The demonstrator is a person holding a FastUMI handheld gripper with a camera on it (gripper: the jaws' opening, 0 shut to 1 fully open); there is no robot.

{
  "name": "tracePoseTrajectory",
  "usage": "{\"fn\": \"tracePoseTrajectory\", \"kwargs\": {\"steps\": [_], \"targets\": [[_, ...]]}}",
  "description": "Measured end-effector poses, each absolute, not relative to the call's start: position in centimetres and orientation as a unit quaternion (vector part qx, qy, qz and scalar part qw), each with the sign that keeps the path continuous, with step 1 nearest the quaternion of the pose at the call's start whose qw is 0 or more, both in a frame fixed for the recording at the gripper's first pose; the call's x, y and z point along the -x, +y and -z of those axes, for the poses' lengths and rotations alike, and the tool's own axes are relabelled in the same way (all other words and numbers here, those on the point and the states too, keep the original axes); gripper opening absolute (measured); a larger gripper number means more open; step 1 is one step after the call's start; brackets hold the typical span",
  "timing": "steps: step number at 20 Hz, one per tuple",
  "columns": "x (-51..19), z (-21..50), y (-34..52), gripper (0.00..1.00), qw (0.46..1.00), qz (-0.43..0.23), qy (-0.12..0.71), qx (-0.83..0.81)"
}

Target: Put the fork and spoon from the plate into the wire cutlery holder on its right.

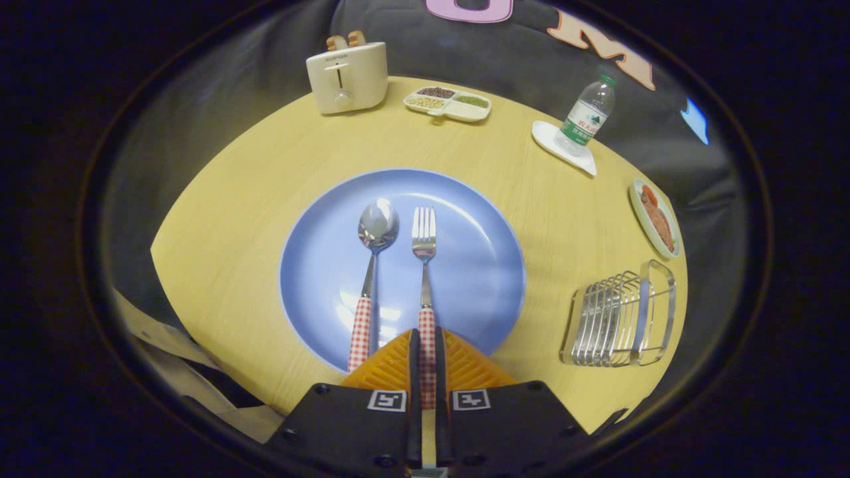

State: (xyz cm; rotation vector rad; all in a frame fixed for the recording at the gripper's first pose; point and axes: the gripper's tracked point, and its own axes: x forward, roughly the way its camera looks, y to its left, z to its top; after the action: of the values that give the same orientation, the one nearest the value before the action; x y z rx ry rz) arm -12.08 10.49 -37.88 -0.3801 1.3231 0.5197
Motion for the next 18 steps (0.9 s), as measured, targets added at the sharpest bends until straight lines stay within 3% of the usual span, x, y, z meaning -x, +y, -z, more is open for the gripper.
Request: {"fn": "tracePoseTrajectory", "kwargs": {"steps": [11,18], "targets": [[8.8,31.1,7.4,0.11,0.740,-0.254,0.604,0.151],[6.3,27.0,0.6,0.11,0.726,-0.248,0.616,0.178]]}}
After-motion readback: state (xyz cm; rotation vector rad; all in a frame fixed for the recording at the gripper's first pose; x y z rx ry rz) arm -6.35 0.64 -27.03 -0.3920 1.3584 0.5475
